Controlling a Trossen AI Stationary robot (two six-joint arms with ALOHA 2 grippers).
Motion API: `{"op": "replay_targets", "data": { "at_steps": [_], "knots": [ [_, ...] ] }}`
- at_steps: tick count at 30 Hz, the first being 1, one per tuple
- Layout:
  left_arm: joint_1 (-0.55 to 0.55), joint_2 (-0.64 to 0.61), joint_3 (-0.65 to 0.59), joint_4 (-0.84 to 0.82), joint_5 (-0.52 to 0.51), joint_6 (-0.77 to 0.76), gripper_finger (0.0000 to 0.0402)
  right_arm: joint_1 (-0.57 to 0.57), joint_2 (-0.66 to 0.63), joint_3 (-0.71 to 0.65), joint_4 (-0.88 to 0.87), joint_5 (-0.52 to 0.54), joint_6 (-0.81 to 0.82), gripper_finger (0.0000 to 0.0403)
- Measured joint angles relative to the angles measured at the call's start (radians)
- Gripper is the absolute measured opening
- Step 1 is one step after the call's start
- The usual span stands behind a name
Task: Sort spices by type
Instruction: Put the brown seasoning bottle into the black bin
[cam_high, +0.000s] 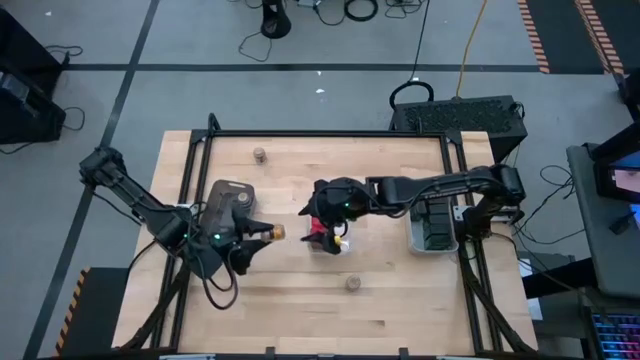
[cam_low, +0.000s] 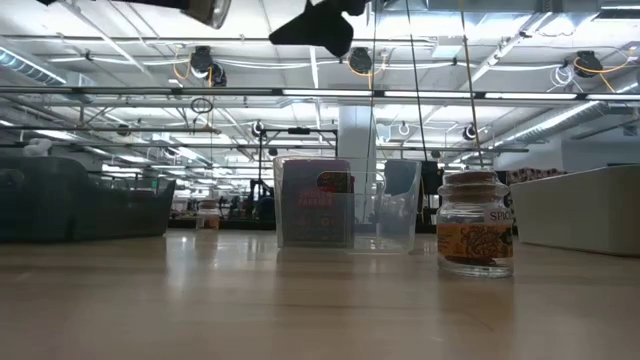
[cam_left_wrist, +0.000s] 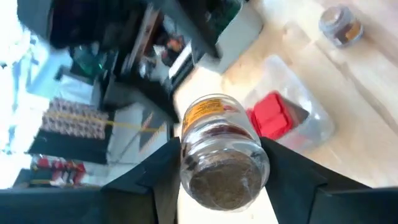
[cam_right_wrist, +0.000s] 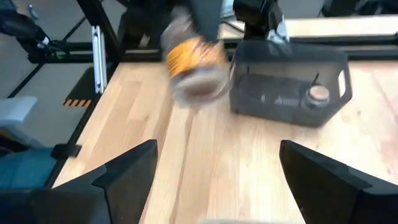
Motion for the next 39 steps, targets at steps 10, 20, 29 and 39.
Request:
{"op": "replay_targets", "data": {
  "at_steps": [10,20,29,39],
  "knots": [
    [0.138,-0.097,0.08,-0.547,0.151,-0.504,0.0196,0.007,-0.007,-0.001,-0.055,0.021,0.009,0.0318],
    [0.489,-0.113,0.094,-0.864,0.441,-0.722,0.0196,0.007,-0.007,-0.001,-0.083,0.021,0.009,0.0318],
    [0.733,-0.113,0.094,-0.918,0.581,-0.629,0.0196,0.015,-0.007,-0.001,-0.095,0.022,0.009,0.0318],
    [0.939,-0.102,0.094,-0.944,0.701,-0.484,0.0196,0.023,-0.007,-0.001,-0.108,0.021,0.009,0.0318]
  ]
}}
